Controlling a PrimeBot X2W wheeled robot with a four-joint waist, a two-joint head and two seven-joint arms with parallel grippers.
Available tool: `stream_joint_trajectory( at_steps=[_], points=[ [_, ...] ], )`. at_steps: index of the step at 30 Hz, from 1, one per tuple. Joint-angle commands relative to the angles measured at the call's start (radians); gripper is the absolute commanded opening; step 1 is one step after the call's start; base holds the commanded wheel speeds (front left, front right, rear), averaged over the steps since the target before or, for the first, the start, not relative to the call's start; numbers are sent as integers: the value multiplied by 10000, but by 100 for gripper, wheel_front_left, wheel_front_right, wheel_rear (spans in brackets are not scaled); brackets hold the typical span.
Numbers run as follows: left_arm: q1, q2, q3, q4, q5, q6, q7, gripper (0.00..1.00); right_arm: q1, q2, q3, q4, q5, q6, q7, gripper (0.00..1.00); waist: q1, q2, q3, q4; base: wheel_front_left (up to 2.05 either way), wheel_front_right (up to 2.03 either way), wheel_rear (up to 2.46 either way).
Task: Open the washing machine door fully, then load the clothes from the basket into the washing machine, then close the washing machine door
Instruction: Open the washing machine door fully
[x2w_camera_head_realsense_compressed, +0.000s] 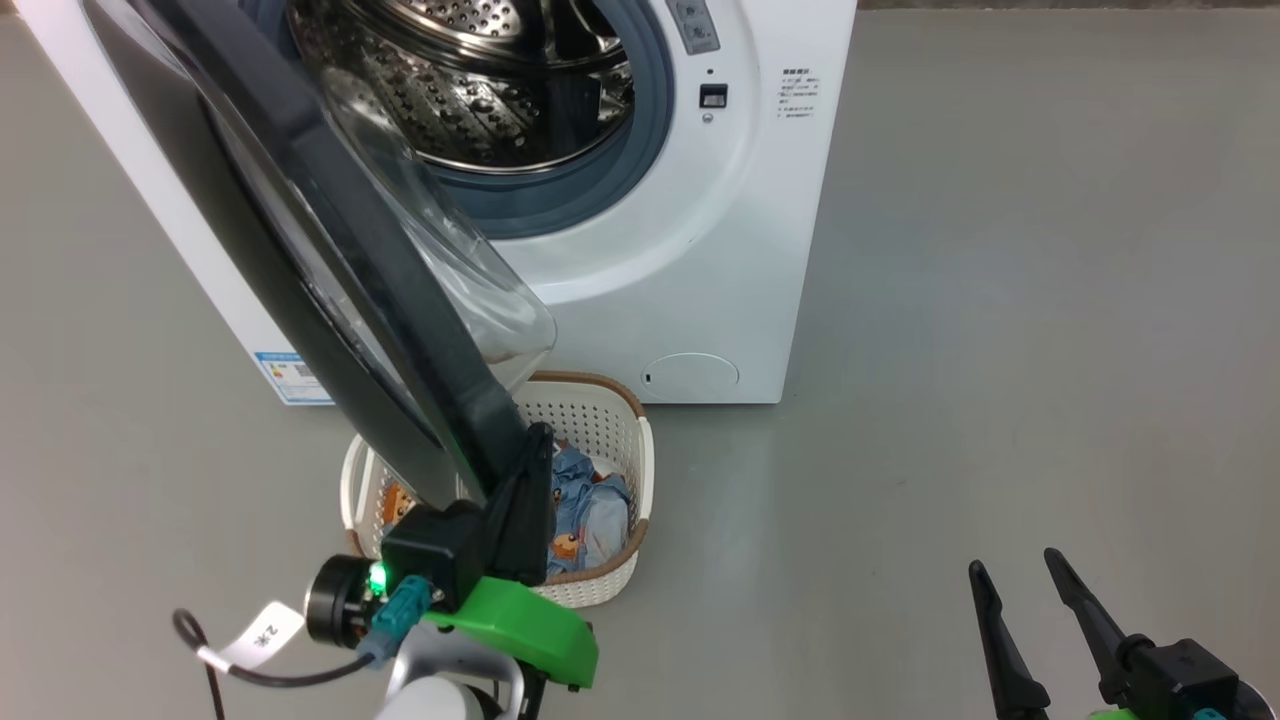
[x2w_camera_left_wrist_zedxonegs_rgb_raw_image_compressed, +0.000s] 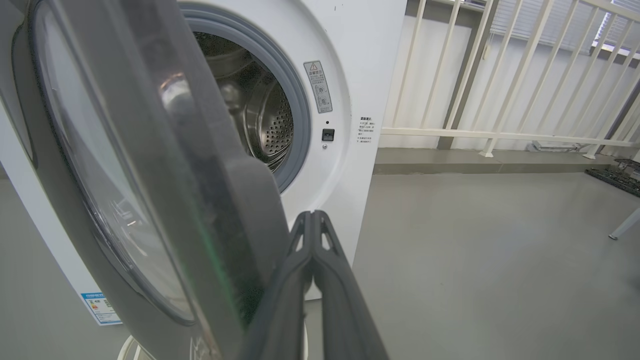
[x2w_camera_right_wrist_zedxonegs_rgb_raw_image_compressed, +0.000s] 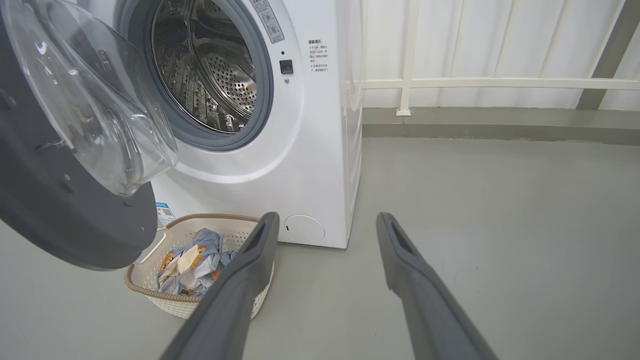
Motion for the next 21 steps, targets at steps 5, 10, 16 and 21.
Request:
stream_joint_trajectory(
  at_steps=[5, 10, 16, 21],
  points=[
    [81, 455, 636, -619, -7, 442, 133, 0, -331, -87, 138, -237, 63, 27, -92, 100, 0, 0, 180, 173, 0, 0, 0],
    [286, 604, 747, -879, 49, 675, 115, 0, -385, -87, 87, -184, 59, 27, -117, 100, 0, 0, 249, 303, 0, 0, 0],
    [548, 729, 801, -1233, 95, 878, 106, 0, -379, -87, 6, -166, 40, 27, -102, 100, 0, 0, 281, 562, 0, 0, 0],
    [851, 762, 845, -1551, 68, 1082, 98, 0, -357, -87, -42, -175, 9, 27, -72, 100, 0, 0, 254, 890, 0, 0, 0]
  ],
)
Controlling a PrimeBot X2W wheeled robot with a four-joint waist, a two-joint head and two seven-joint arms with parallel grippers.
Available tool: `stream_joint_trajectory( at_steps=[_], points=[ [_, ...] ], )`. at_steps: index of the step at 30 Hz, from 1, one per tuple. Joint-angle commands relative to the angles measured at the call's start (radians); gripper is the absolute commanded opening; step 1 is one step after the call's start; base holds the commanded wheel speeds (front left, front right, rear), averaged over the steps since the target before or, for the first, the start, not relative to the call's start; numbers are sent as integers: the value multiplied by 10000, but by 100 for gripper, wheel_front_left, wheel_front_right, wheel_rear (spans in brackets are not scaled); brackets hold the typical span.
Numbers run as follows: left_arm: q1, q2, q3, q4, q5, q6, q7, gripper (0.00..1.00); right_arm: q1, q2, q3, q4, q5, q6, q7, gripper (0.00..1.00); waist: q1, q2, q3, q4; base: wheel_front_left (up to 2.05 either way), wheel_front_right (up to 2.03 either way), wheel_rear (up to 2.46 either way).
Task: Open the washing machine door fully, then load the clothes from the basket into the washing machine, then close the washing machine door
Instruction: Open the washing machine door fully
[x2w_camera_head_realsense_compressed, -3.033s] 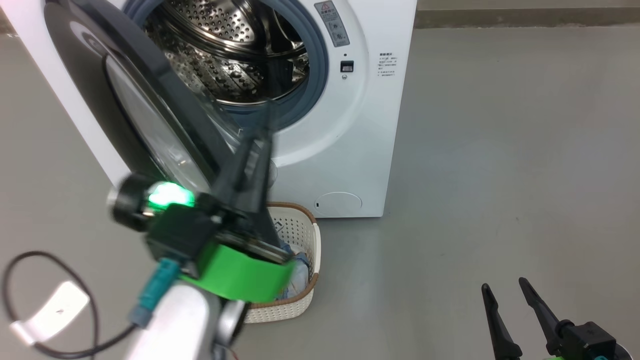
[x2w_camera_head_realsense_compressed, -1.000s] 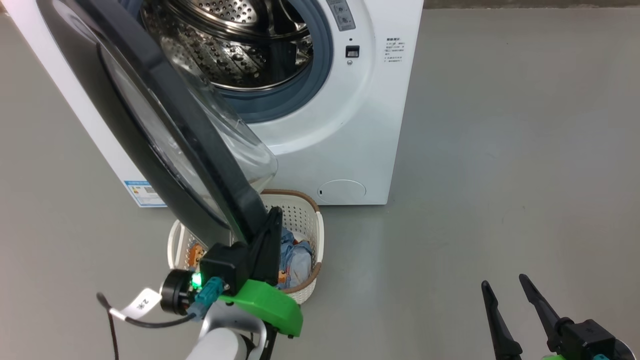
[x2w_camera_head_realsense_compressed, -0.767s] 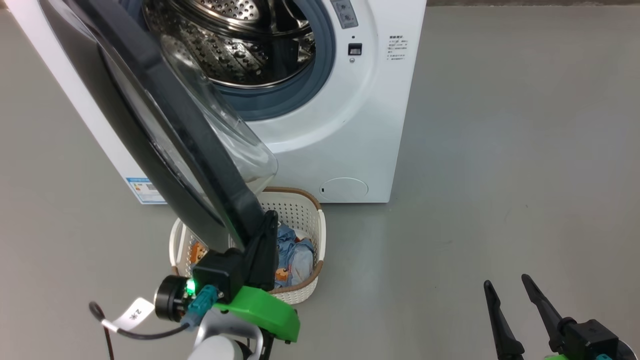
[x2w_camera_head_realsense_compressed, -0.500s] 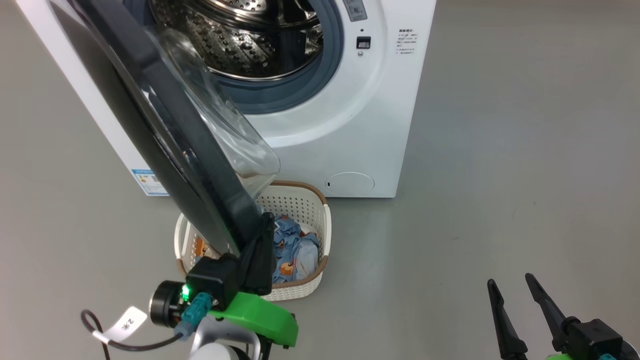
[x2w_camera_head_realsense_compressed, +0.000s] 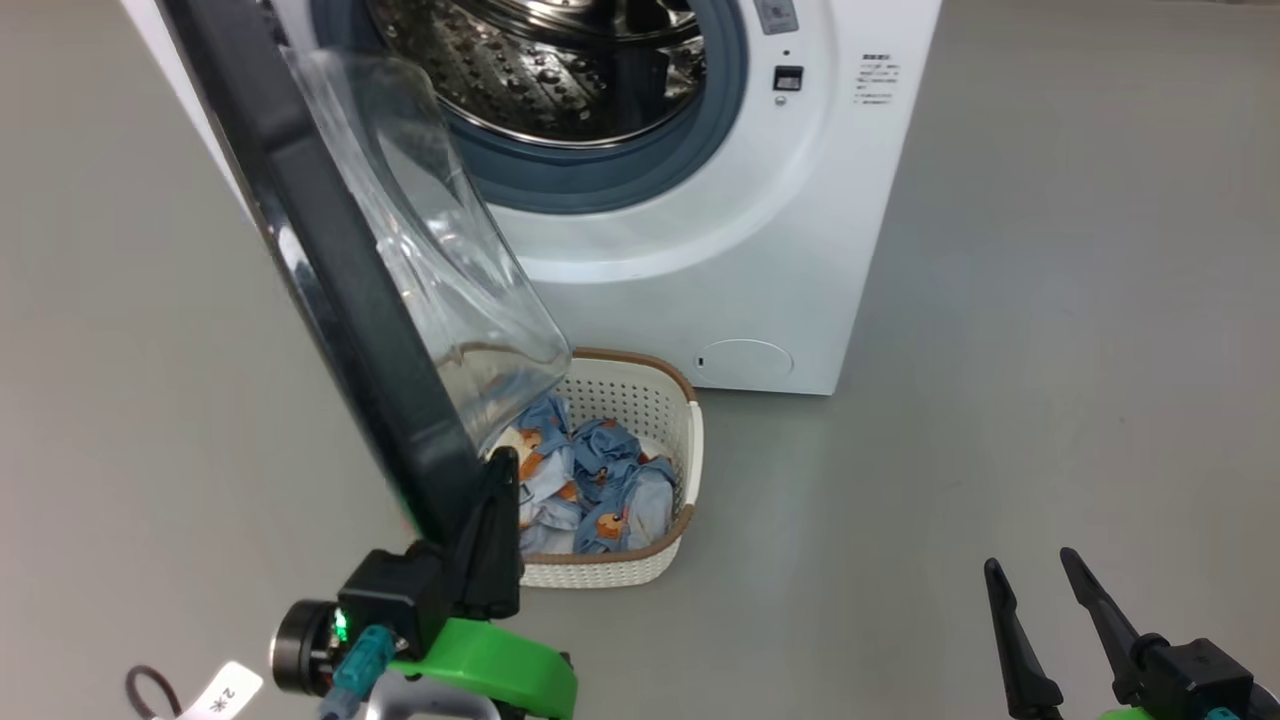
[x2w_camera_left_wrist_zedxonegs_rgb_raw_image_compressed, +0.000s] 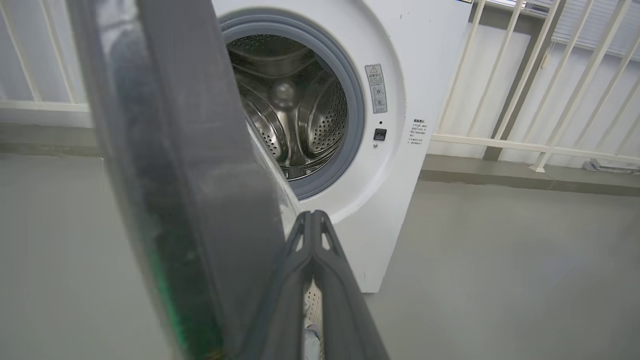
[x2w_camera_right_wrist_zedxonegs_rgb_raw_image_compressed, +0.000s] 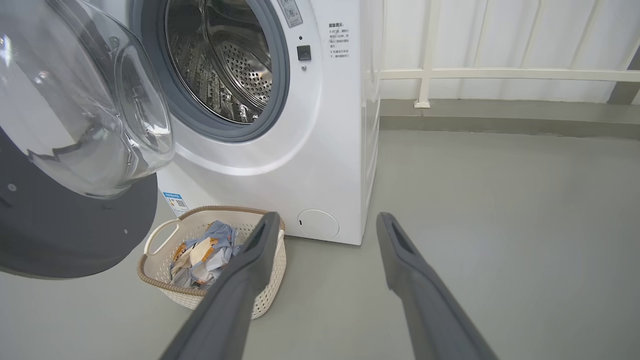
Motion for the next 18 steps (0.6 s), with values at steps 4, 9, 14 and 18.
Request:
stream_joint_trajectory(
  at_steps=[4, 9, 14, 18],
  points=[
    [57, 422, 737, -270, 39, 403, -27, 0, -356, -85, 217, -249, -33, 27, -23, 100, 0, 0, -13, 389, 0, 0, 0],
    [253, 504, 817, -462, 62, 563, -106, 0, -310, -85, 148, -301, -68, 27, 28, 100, 0, 0, -50, 794, 0, 0, 0],
    [535, 617, 964, -617, 11, 727, -163, 0, -271, -85, 141, -353, -101, 27, 64, 100, 0, 0, -105, 1204, 0, 0, 0],
    [739, 806, 1207, -663, -65, 848, -194, 0, -246, -85, 158, -426, -146, 27, 101, 100, 0, 0, -135, 1449, 0, 0, 0]
  ],
)
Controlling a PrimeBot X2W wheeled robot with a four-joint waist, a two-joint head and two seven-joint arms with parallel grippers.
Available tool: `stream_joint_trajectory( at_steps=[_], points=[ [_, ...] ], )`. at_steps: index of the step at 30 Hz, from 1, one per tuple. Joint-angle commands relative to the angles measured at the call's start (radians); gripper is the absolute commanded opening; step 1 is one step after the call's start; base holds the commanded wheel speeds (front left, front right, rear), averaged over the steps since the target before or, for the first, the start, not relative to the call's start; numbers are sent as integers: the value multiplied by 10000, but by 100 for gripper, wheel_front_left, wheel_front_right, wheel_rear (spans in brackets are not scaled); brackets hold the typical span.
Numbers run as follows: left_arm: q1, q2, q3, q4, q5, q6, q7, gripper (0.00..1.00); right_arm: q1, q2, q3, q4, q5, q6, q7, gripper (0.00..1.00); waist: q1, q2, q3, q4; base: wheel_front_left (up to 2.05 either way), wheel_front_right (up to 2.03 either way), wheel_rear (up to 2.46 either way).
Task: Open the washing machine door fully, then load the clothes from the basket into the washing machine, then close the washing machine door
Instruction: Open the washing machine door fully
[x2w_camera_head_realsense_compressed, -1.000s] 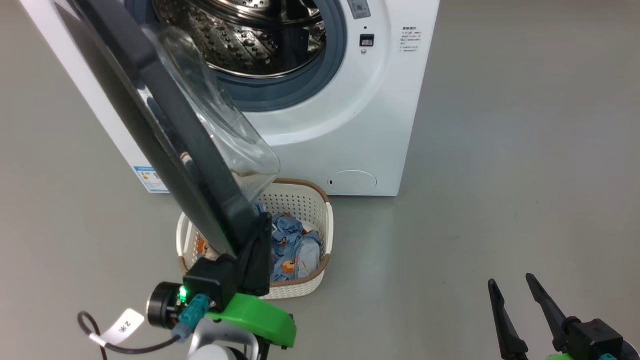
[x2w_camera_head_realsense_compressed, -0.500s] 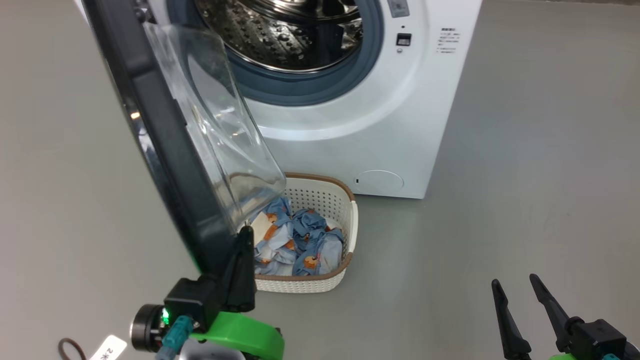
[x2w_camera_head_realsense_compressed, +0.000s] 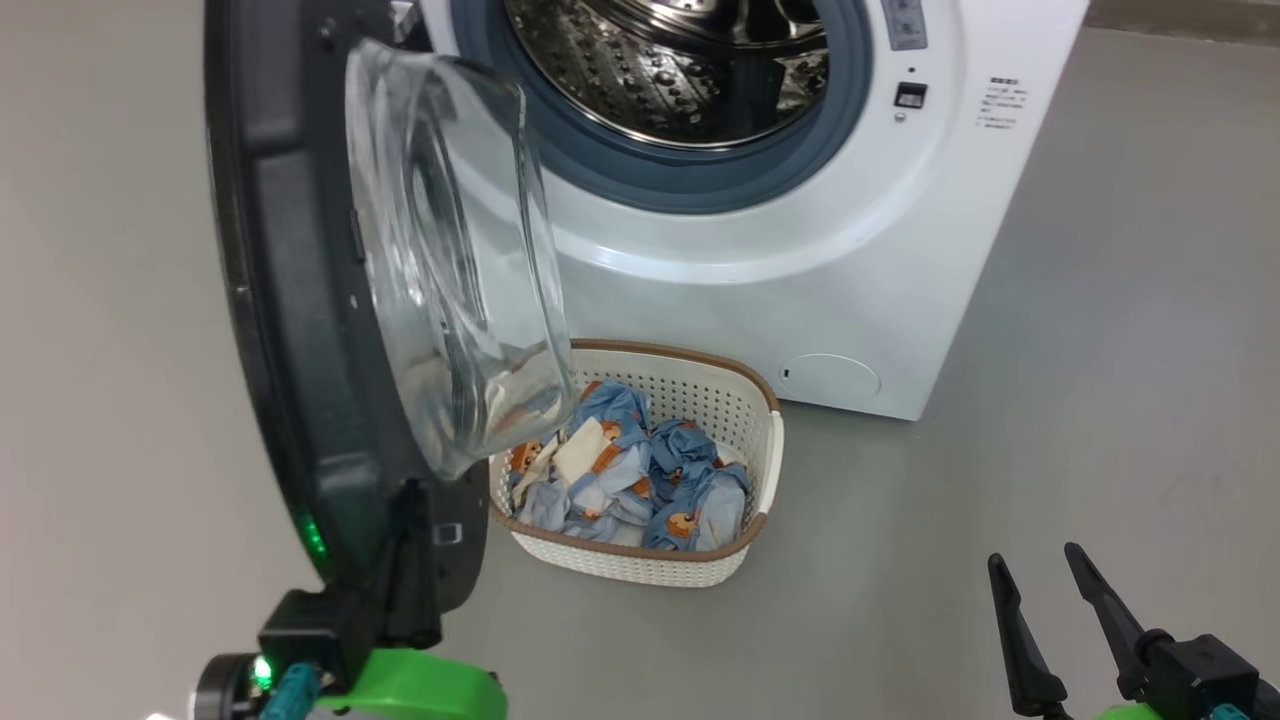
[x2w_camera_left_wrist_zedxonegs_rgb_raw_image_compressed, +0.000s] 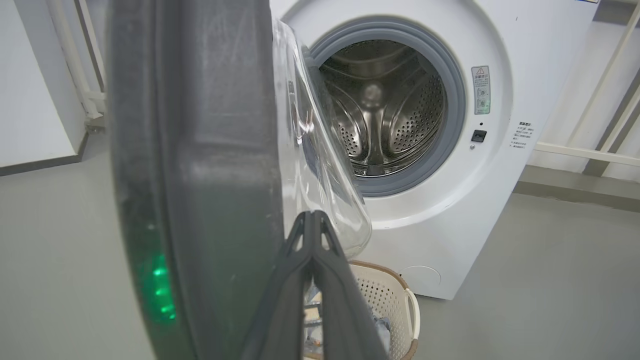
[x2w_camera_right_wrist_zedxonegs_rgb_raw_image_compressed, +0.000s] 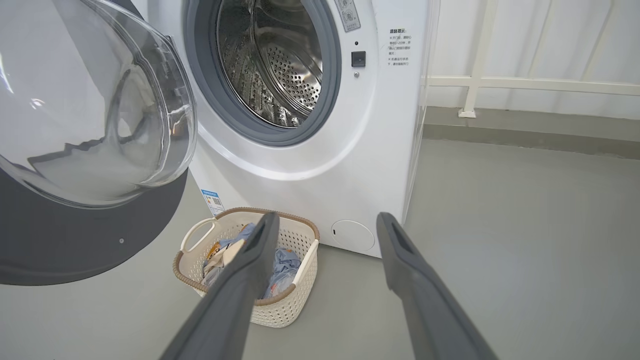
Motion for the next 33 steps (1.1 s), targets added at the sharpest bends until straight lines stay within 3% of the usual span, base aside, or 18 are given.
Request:
stream_joint_trajectory(
  at_steps=[1, 22, 33],
  points=[
    [-59, 327, 611, -254, -65, 235, -77, 0, -238, -87, 230, -332, -123, 27, 11, 100, 0, -1, -42, 173, 0, 0, 0],
    [-313, 1459, 2494, 1024, -807, 152, -727, 0, -308, -87, 261, -1343, -694, 27, 490, 100, 0, -1, 370, 151, 0, 0, 0],
    [-1385, 1809, 3953, 2678, -1523, -291, -1432, 0, -480, -87, 113, -2029, -942, 27, 848, 100, 0, -1, 1001, 59, 0, 0, 0]
  ],
)
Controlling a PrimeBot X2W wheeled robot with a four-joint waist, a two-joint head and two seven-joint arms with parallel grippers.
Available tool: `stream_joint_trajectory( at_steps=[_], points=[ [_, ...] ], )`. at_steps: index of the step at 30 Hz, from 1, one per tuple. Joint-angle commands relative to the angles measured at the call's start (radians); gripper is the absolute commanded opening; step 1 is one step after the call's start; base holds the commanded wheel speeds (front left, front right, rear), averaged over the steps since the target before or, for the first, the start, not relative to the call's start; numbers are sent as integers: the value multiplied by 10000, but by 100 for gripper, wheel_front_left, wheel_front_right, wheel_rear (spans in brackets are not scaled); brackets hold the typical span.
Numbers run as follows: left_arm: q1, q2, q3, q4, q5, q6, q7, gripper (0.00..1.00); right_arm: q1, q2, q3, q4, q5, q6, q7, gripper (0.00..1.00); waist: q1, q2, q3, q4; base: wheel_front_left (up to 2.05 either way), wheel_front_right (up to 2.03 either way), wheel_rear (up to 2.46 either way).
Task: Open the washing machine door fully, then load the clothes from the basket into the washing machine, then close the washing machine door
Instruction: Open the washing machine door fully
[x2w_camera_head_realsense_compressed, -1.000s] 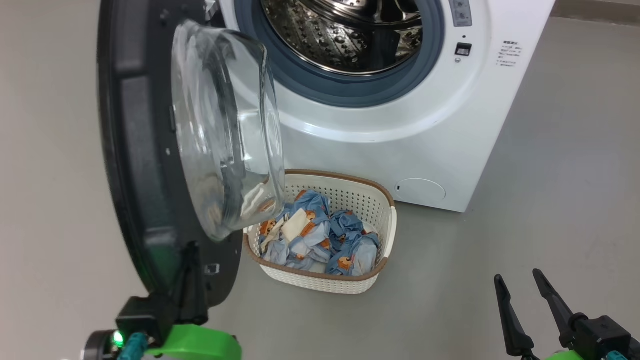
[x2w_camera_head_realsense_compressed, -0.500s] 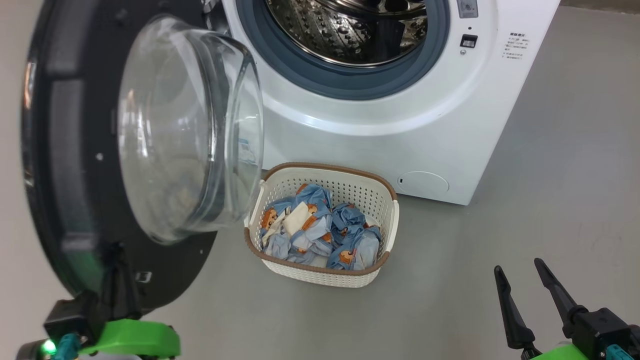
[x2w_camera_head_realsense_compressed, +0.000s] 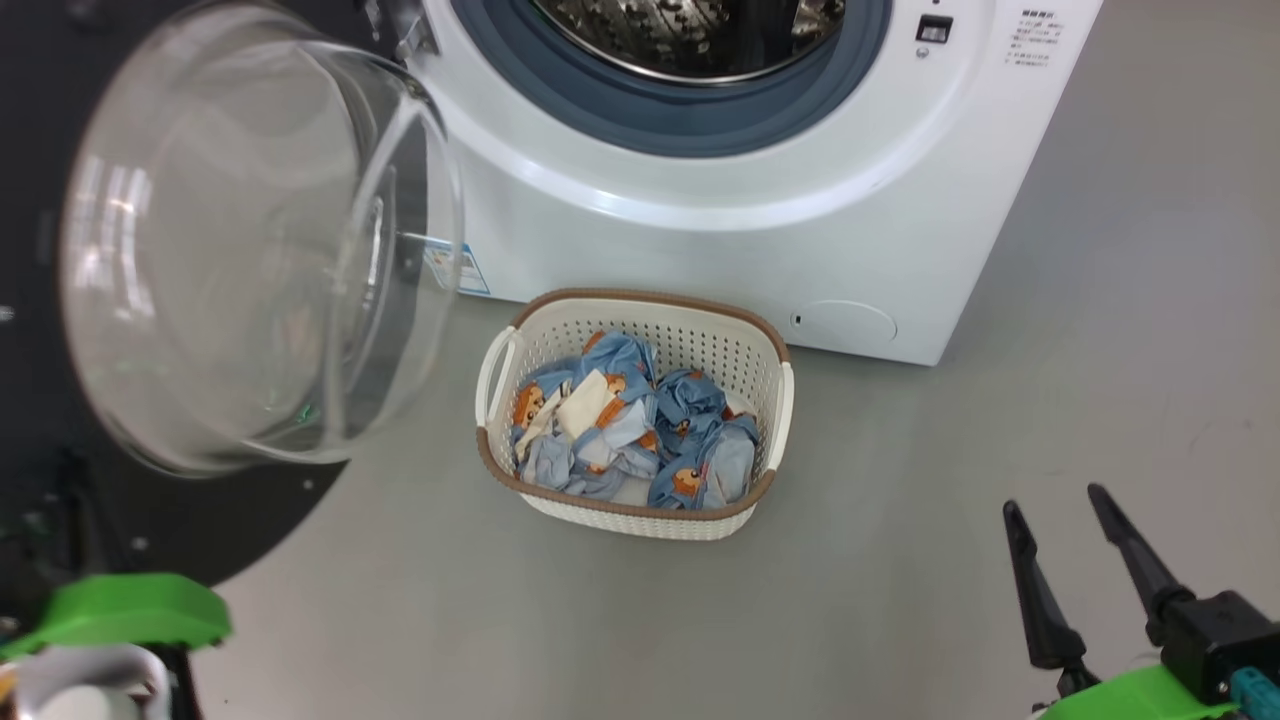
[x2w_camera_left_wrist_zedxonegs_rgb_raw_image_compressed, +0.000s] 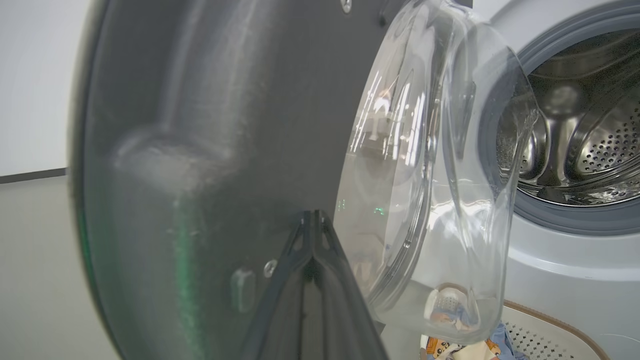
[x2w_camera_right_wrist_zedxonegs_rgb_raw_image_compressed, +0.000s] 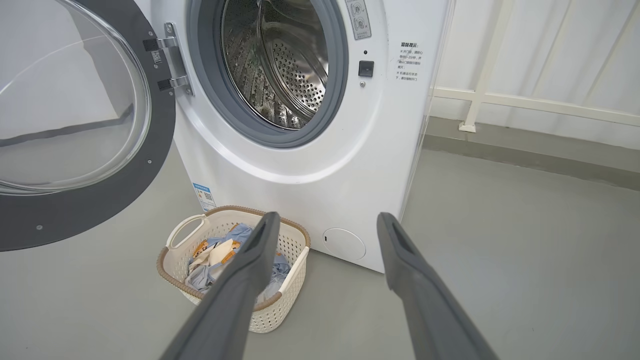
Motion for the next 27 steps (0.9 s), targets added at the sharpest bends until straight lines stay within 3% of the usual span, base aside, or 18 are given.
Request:
stream_joint_trajectory(
  at_steps=[1, 12, 21, 27],
  points=[
    [-617, 533, 790, 140, -152, -79, -138, 0, -409, -85, 196, -350, -92, 27, 24, 100, 0, 0, 135, -12, 0, 0, 0],
    [-1885, 846, 2019, 2240, -632, -1247, -291, 0, -807, -85, 250, -275, -129, 27, 7, 100, 0, 0, 535, -143, 0, 0, 0],
    [-2725, 1026, 3123, 3635, -275, -1875, -296, 0, -940, -85, 319, 4, -60, 27, -141, 100, 0, 0, 623, -236, 0, 0, 0],
    [-2640, 758, 3682, 3802, 279, -2184, -297, 0, -888, -85, 319, 121, -15, 27, -196, 100, 0, 0, 486, -253, 0, 0, 0]
  ],
)
